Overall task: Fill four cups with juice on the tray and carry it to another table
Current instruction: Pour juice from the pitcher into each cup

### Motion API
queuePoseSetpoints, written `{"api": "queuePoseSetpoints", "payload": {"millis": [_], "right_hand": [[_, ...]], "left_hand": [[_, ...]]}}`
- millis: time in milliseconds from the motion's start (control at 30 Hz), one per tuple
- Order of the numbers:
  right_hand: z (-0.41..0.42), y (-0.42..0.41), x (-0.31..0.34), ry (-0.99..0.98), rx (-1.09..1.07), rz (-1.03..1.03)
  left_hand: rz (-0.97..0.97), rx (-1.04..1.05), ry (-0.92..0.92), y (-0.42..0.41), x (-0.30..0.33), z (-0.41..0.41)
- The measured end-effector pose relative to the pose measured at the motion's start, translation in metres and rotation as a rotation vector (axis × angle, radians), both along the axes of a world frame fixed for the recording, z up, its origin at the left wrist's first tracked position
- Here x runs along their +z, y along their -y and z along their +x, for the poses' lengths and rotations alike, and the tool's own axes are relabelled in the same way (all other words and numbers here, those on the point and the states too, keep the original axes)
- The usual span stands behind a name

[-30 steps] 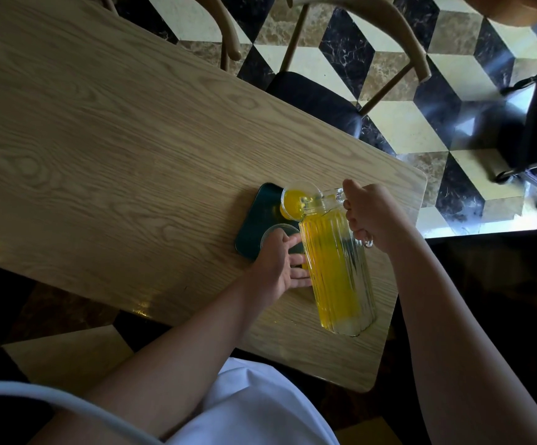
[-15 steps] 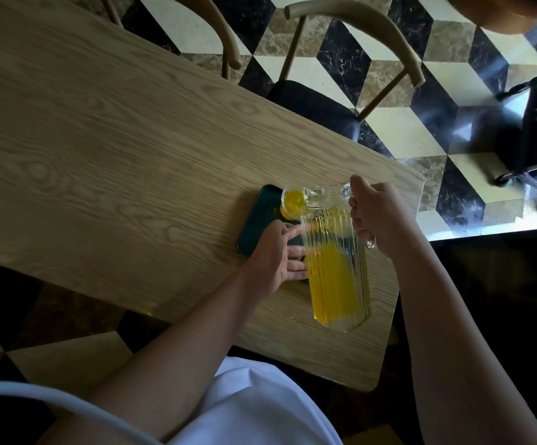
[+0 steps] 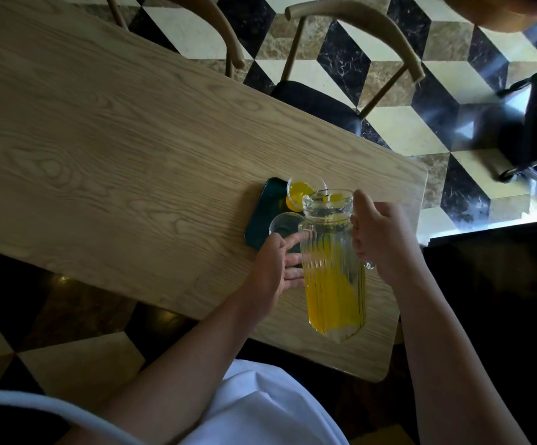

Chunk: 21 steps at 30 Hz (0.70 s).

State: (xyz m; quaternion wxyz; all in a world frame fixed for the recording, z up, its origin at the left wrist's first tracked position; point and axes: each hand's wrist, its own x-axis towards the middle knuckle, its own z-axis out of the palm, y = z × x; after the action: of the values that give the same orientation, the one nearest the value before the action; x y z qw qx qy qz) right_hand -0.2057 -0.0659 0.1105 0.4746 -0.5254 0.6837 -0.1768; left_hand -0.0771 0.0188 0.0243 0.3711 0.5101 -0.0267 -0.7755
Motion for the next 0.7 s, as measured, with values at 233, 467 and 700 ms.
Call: {"api": "queuePoseSetpoints", "payload": {"millis": [233,467,700], "right_hand": [[-0.002,-0.042,-0.022,-0.037,0.001,-0.063],[-0.001,-0.066,-0.034,-0.131,0.044,-0.162],[0.001,-0.066,-0.045,-0.220,0.027,-0.056]], "left_hand": [[0.027,0.054,0.046,-0.025,-0.021,-0.010],[0.054,0.066,0.026,-0.041,-0.038,-0.016],[0.156,0.045,-0.056,-0.051,-0.053,-0.020]]}}
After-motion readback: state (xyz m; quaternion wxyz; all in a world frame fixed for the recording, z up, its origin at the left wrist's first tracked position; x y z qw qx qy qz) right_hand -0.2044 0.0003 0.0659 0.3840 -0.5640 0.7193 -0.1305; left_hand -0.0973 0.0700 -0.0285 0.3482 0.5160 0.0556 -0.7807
